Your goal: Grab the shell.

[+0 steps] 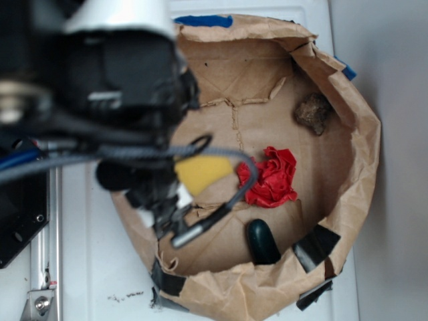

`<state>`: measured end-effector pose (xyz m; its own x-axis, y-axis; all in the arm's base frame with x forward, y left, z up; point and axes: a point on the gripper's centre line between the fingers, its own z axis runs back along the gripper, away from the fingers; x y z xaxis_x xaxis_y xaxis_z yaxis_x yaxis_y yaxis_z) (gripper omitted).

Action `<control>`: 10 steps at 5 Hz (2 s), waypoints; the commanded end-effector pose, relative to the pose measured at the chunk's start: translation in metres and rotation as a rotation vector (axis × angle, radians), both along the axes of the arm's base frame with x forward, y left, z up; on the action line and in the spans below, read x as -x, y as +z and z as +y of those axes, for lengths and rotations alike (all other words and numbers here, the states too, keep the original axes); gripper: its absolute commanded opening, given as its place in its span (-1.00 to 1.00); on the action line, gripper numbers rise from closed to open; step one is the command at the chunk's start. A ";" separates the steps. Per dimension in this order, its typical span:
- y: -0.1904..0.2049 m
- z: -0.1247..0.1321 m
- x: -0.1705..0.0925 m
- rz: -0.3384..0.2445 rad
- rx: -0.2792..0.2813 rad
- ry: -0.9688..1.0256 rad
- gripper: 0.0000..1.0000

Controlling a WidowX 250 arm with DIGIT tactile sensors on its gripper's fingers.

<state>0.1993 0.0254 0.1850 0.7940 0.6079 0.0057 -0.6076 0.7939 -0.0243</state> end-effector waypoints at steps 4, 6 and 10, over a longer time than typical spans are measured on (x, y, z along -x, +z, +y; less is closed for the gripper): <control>-0.011 -0.001 -0.039 -0.137 -0.127 0.427 1.00; -0.056 0.030 -0.051 -0.062 -0.065 0.659 1.00; -0.067 0.031 -0.045 -0.008 0.042 0.529 1.00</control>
<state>0.2479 0.0479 0.1142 0.3945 0.9182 -0.0368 -0.9188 0.3937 -0.0270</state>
